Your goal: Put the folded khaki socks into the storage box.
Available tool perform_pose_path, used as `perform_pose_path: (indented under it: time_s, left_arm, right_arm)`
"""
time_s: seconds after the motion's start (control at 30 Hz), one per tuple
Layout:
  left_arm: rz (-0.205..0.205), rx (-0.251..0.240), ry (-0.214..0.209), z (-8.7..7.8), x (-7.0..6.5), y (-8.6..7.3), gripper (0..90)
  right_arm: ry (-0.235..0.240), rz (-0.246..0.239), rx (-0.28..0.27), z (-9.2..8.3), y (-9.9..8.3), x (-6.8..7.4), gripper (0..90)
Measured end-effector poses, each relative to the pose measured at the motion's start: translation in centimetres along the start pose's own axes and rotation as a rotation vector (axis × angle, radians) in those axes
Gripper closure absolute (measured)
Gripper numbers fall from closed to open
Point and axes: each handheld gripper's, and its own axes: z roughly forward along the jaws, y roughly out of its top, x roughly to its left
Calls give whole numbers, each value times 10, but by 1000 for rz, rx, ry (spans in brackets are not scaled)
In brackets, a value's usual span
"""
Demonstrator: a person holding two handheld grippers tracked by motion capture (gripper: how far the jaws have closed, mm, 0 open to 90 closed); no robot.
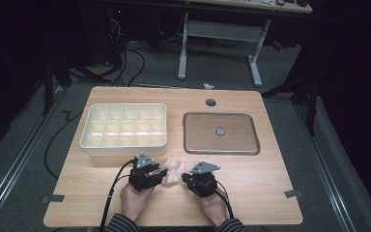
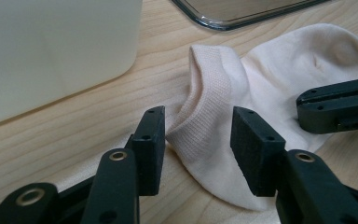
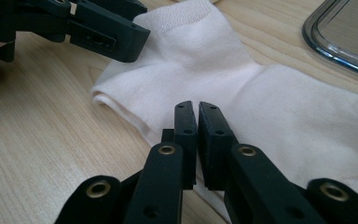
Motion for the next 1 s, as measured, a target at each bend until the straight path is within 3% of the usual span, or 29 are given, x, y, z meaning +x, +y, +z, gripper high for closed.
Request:
perform_pose_path:
  time_s: [0.1, 0.3, 0.53, 0.67, 0.87, 1.0]
  left_arm:
    - [19, 7, 24, 2, -1, -1, 547]
    - [31, 10, 18, 3, -1, -1, 550]
    - [44, 14, 11, 4, -2, 0, 635]
    - [-2, 20, -41, 5, 1, 1, 764]
    - [-41, 32, -77, 5, 5, 2, 807]
    - [-39, 38, -96, 2, 5, 3, 813]
  right_arm:
    - [2, 5, 1, 0, -1, 0, 861]
    - [-1, -16, 4, 0, 0, 0, 861]
    - [-19, -50, 21, 0, 1, 4, 854]
    - [-23, -58, 18, 0, 1, 5, 855]
    - [-24, -55, 19, 0, 0, 4, 855]
    - [-22, -52, 18, 0, 0, 4, 855]
